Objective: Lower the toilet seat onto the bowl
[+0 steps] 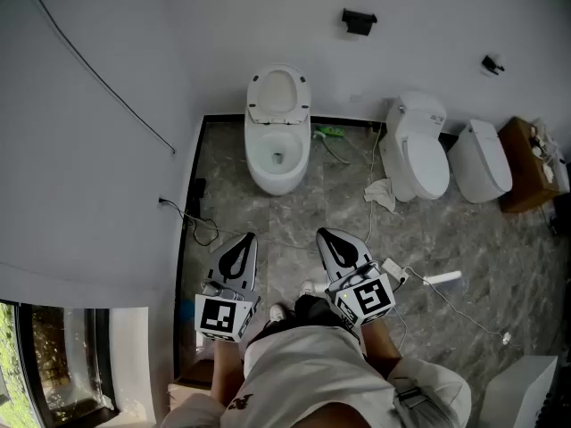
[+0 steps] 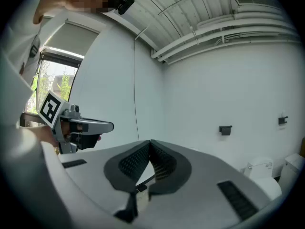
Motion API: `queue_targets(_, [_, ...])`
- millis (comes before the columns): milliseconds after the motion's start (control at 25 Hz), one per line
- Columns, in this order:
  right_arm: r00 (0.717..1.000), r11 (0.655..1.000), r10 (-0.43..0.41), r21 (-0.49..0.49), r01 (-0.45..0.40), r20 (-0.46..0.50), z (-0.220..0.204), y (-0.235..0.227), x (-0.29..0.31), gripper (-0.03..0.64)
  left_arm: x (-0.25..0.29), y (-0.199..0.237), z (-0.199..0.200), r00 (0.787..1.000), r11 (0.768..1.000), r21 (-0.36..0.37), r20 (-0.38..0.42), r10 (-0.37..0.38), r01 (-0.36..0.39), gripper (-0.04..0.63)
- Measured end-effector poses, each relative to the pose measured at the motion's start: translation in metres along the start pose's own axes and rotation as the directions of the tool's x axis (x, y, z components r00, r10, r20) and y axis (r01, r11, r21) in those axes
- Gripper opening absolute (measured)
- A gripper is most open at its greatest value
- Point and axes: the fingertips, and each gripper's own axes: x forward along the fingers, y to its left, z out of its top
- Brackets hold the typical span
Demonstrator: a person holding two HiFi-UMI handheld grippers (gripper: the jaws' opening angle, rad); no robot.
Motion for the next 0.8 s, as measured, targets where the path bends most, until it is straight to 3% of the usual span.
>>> queue_targets(480, [0.999, 0.999, -0.046, 0.011, 0.046, -0.019, -0.004, 0.016, -0.010, 0.023, -0.013, -0.011, -0.005, 0.999, 0.999, -0.003, 0.000, -0.046, 0.046, 0.023])
queue_targets(800, [0.998, 0.998, -0.057, 0.023, 0.058, -0.037, -0.013, -0.008, 0.000, 0.023, 0.013, -0.009, -0.013, 0.998, 0.998, 0.004, -0.022, -0.058, 0.058, 0.023])
